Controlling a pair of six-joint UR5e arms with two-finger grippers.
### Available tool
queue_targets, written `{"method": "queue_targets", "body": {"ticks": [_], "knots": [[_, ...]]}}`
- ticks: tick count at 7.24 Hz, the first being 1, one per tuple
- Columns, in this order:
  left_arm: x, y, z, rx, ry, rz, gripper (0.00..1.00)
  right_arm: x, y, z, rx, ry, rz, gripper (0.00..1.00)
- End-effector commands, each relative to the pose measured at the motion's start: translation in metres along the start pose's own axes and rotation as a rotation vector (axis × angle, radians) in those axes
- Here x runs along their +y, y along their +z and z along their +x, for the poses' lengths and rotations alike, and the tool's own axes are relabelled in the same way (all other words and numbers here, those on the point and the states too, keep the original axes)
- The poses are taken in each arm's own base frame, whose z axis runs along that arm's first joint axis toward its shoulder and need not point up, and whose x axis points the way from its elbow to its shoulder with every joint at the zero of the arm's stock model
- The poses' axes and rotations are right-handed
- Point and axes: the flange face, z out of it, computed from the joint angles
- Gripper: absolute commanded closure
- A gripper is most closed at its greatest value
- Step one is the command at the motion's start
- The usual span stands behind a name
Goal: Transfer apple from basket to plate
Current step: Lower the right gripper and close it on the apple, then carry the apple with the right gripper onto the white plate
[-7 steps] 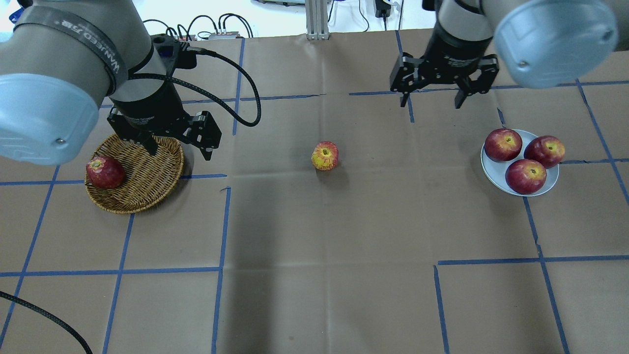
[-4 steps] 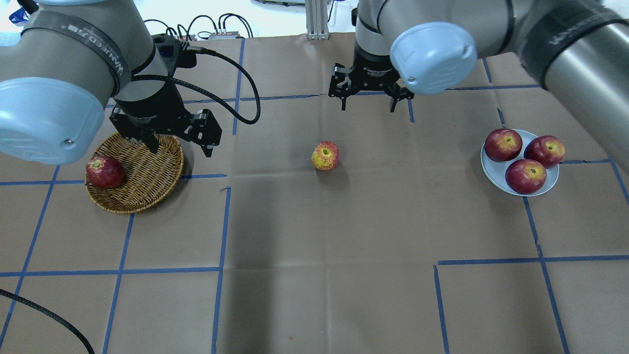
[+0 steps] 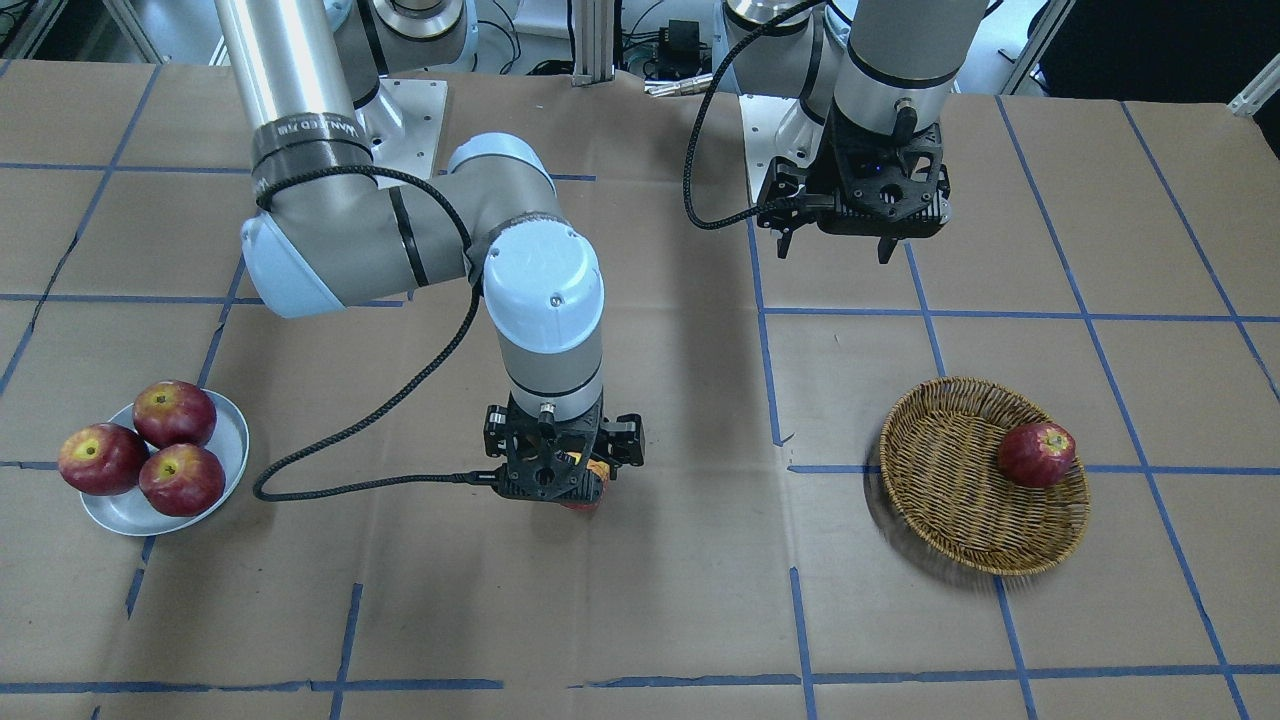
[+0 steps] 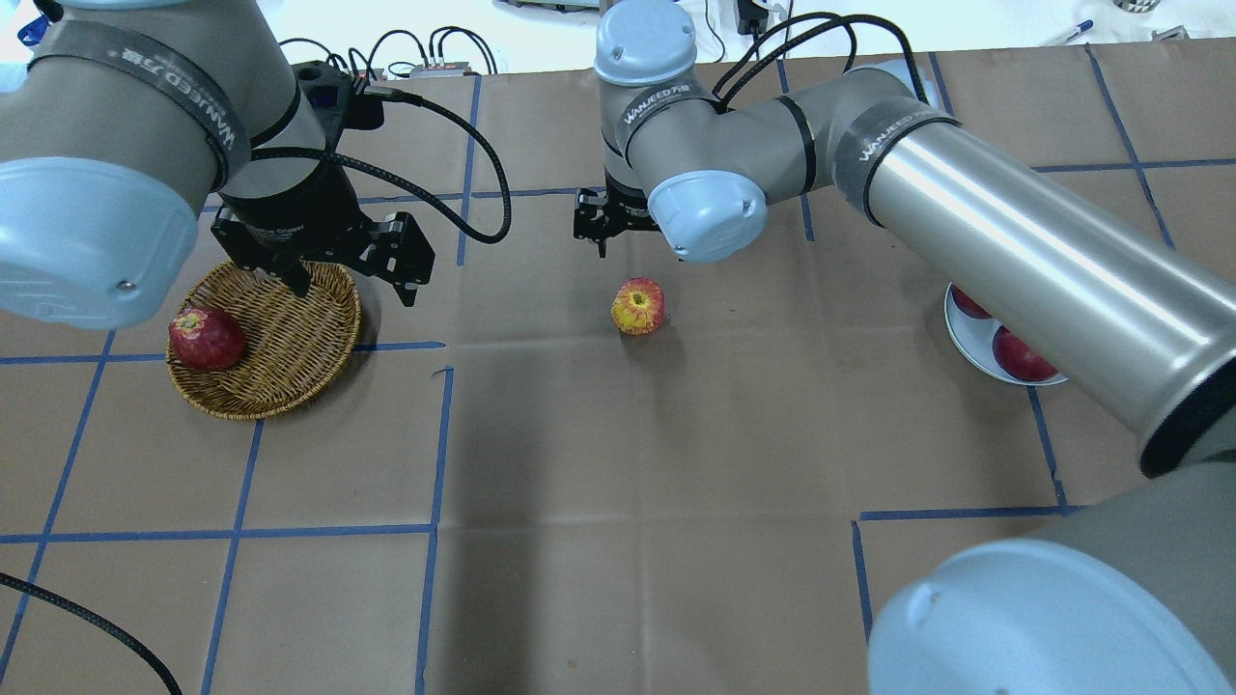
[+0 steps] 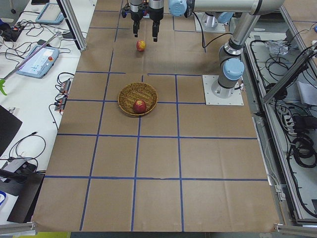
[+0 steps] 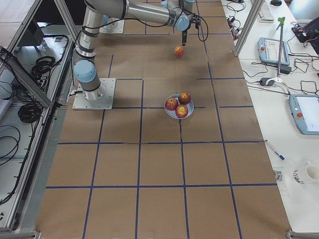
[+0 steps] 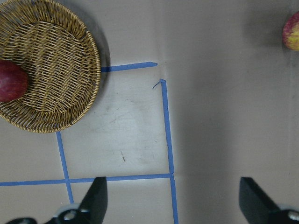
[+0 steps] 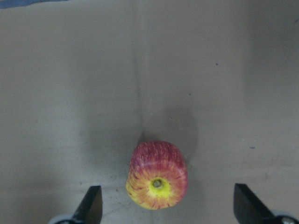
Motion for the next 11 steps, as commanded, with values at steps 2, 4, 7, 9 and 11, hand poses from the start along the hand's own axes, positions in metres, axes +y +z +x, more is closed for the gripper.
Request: {"method": "queue_targets", "body": {"ticks": [2, 4, 7, 9, 11], "knots": [[-0.002, 0.002, 0.003, 0.005, 0.006, -0.005, 0.01, 0.021, 0.065, 0.003, -0.010, -0.017, 0.018, 0.00], [0.001, 0.001, 0.003, 0.004, 0.008, -0.007, 0.01, 0.034, 0.085, 0.009, -0.002, -0.019, -0.003, 0.01], [0.003, -0.001, 0.003, 0.004, 0.006, -0.005, 0.01, 0.027, 0.076, 0.012, -0.008, -0.011, 0.011, 0.54], [0.003, -0.001, 0.005, 0.005, 0.000, -0.005, 0.01, 0.012, 0.041, 0.021, -0.023, 0.008, 0.058, 0.54], [0.004, 0.001, 0.008, 0.005, 0.002, -0.009, 0.01, 0.002, -0.047, 0.096, 0.009, -0.029, 0.000, 0.54]]}}
